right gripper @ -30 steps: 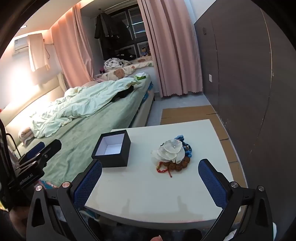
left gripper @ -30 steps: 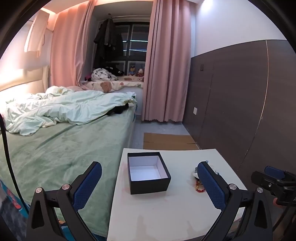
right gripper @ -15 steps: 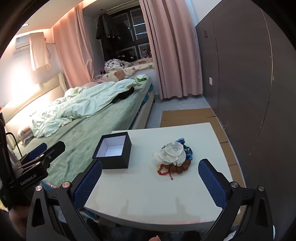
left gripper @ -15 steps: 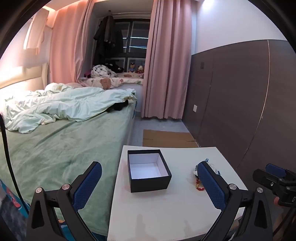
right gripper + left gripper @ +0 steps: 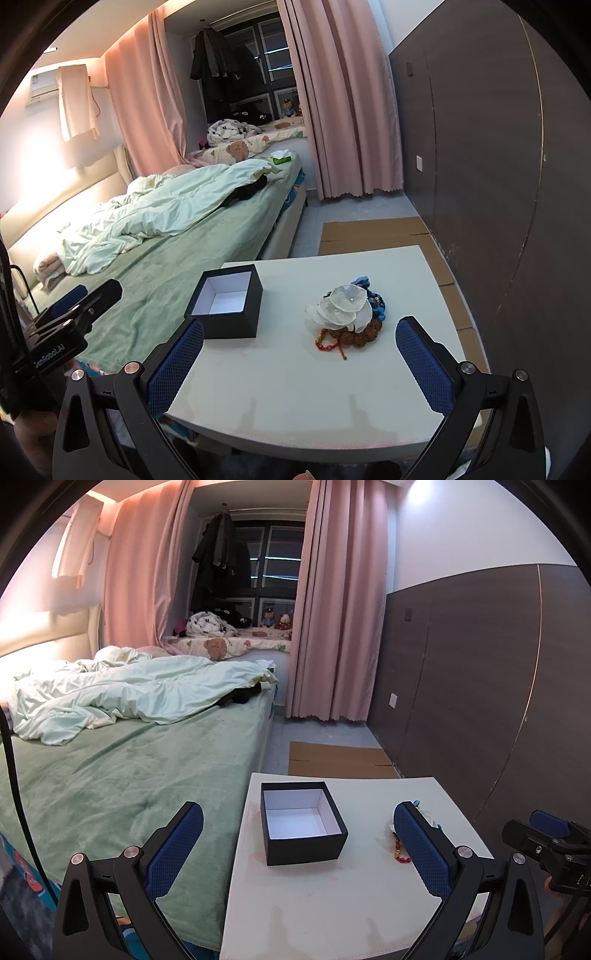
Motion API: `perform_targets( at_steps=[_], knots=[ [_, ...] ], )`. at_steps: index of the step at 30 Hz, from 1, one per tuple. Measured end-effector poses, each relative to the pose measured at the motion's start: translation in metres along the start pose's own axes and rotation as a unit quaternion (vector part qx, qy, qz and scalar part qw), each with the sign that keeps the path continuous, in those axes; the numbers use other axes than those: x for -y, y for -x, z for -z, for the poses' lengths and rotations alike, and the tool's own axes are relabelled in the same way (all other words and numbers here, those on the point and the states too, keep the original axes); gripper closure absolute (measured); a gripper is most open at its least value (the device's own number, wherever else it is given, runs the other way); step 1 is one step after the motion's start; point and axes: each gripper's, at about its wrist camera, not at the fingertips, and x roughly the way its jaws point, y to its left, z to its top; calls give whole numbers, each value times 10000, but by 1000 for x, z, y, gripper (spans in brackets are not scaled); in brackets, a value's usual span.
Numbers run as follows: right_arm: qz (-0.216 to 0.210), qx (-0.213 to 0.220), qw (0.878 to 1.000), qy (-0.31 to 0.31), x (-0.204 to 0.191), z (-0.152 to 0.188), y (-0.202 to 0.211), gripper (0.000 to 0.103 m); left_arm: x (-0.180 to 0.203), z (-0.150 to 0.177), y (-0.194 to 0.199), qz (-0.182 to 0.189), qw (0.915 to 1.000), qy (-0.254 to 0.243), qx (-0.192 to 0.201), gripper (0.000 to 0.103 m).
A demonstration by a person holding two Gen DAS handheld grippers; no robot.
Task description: Organize jewelry
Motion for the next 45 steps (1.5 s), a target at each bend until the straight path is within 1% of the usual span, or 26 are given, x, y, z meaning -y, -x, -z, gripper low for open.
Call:
perform_targets(
  at_steps=[21,29,32,36,42,45],
  knots=[
    [79,116,9998,160,-6,-5,4,0,3,-3,6,6,10000,-24,30,0],
    [120,117,9998,98,-2,-5,2,0,6,-4,5,4,10000,-31,18,0],
    [188,157,9997,41,0,-6,1,0,7,-3,5,2,10000,-20,43,0],
    [134,283,9995,-3,2,-4,4,0,5,-1,6,4,10000,4,70,0],
    [157,236,9996,21,1,-1,1,0,3,0,7,3,10000,1,91,0],
    [140,251,9996,28,0,1,1,0,3,1,5,17,10000,0,30,0]
  ],
)
